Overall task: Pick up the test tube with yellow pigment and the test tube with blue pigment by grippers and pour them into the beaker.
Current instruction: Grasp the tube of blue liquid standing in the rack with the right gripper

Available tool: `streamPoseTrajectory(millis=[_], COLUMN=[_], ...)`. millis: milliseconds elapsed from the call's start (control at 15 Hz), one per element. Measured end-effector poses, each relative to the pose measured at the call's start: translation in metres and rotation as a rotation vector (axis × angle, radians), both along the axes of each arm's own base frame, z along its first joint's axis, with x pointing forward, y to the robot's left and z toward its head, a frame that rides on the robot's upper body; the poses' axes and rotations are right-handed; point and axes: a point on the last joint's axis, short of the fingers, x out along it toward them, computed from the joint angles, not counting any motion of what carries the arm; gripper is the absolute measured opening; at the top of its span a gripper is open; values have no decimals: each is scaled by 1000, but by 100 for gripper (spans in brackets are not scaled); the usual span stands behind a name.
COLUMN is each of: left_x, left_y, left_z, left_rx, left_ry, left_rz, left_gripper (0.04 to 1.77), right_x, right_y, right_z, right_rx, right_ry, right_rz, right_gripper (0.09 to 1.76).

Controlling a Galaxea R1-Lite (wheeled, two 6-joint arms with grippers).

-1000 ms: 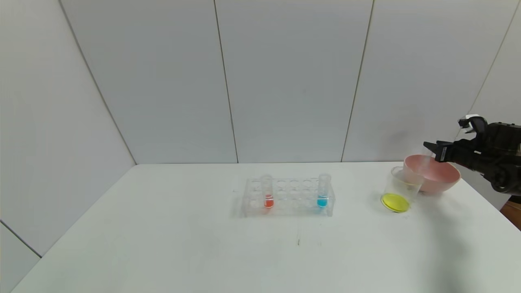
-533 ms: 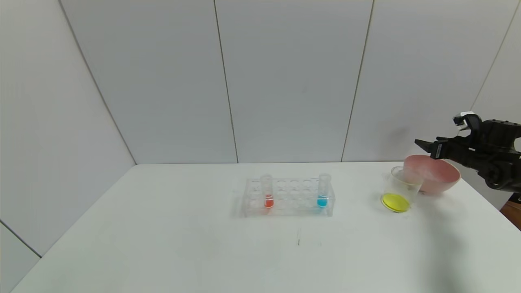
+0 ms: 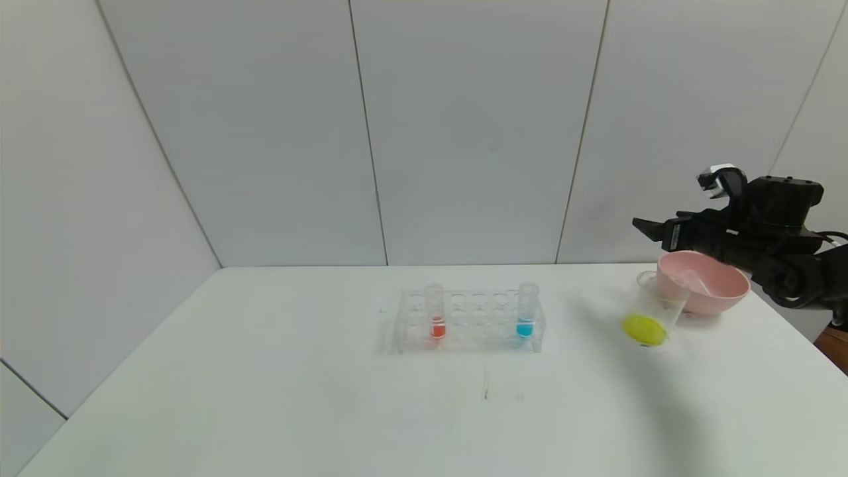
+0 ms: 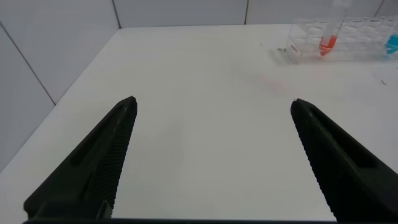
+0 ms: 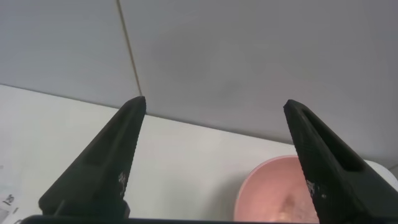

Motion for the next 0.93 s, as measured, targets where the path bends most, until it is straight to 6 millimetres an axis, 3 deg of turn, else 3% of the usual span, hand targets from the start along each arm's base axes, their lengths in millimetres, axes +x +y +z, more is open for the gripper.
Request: streamPoseTrajectory(millis=[200, 600, 933], left_x=[0, 0, 0], left_y=[0, 0, 0], left_z=[0, 0, 0], left_rx=[0, 0, 0], left_ry=[0, 0, 0], left_rz=[0, 0, 0], left_gripper=[176, 176, 176], right_x=[-34, -117, -183], right_y=[45, 92, 149], right_z=[5, -1, -7], right_rx=[2, -16, 0], right_ry=[2, 10, 16], right_rz=[-45, -60, -99], right_gripper=[163, 167, 169])
